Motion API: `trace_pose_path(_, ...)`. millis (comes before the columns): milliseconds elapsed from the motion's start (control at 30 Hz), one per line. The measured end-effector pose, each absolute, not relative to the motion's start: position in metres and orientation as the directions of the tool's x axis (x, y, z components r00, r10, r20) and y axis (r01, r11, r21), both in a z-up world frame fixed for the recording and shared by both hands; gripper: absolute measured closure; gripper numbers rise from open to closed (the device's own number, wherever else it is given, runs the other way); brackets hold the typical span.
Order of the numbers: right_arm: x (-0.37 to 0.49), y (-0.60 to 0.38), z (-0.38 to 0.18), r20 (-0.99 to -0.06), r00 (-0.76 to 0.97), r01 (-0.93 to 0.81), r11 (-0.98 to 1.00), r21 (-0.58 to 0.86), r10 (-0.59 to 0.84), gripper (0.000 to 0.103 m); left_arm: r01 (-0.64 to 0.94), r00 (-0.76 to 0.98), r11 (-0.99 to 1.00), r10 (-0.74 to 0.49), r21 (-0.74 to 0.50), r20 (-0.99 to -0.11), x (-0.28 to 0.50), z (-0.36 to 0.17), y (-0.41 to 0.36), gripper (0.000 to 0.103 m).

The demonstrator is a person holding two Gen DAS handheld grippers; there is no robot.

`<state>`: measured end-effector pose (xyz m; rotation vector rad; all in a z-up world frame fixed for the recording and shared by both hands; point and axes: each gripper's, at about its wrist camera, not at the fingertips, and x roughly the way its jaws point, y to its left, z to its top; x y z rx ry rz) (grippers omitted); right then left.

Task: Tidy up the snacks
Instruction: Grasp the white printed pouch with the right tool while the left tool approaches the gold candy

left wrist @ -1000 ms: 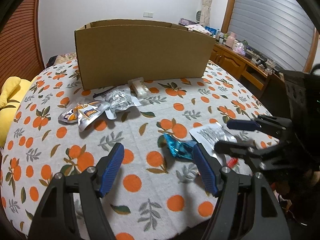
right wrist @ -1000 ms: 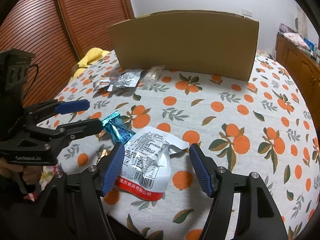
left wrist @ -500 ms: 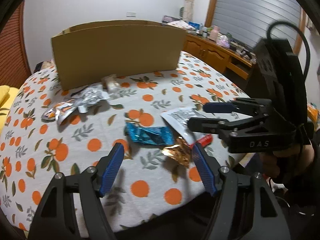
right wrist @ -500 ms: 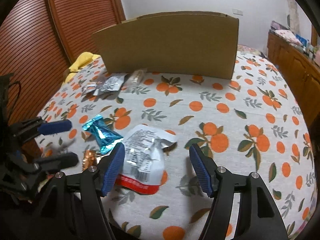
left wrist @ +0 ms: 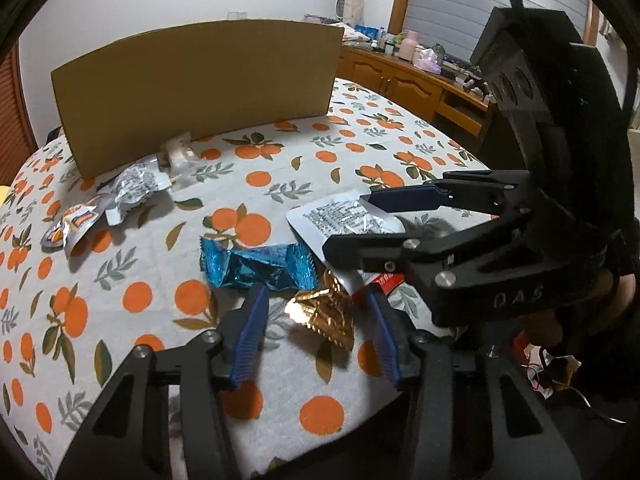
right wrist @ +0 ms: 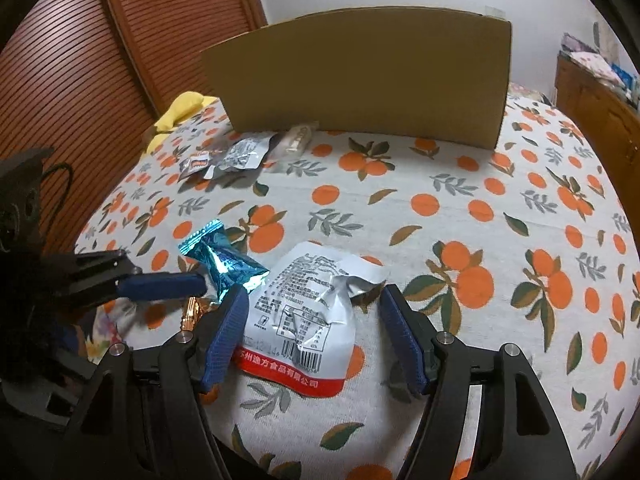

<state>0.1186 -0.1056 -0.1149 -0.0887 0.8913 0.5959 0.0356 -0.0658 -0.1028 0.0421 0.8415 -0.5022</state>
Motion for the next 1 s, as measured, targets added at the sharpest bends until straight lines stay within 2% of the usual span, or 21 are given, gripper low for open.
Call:
trace_pose_path(67, 0.117, -0.105, -0.115, -0.751, 0.475, -0.532, 0.83, 0.169, 0.458, 0.036, 0.449, 0.561, 0.882, -0.404, -0.145, -0.723, 0.036, -0.103, -0.068, 0.056)
trace_pose_path(133, 0.116, -0.105, -0.114, -0.748, 0.46, -0.553, 0.814, 0.181, 0.478, 0.052, 0.448, 0.561, 0.882, -0.402, -0.143, -0.723, 0.036, -0.103, -0.068, 0.056)
trace_pose_path(333, 0.118, -0.119, -0.107, -0.739, 0.45, -0.55, 0.808, 0.213, 0.501, 0.07, 0.447, 0.56, 0.883, -0.401, -0.143, -0.725, 0.036, -0.103, -0.067, 0.054)
trace_pose_path(633, 0.12, -0.137, -0.098, -0.724, 0.517, -0.513, 0.842, 0.165, 0.457, 0.072, 0.46, 0.567, 0.876, -0.412, -0.141, -0.713, 0.036, -0.099, -0.073, 0.055)
trace_pose_path(700, 0.121, -0.143, -0.094, -0.711, 0.527, -0.505, 0.844, 0.18, 0.466, 0.081, 0.473, 0.569, 0.87, -0.426, -0.144, -0.704, 0.036, -0.096, -0.076, 0.055)
trace_pose_path(1000, 0.12, -0.154, -0.086, -0.701, 0.565, -0.486, 0.862, 0.143, 0.435, 0.083, 0.534, 0.563, 0.842, -0.423, -0.078, -0.71, 0.052, -0.09, -0.101, 0.055)
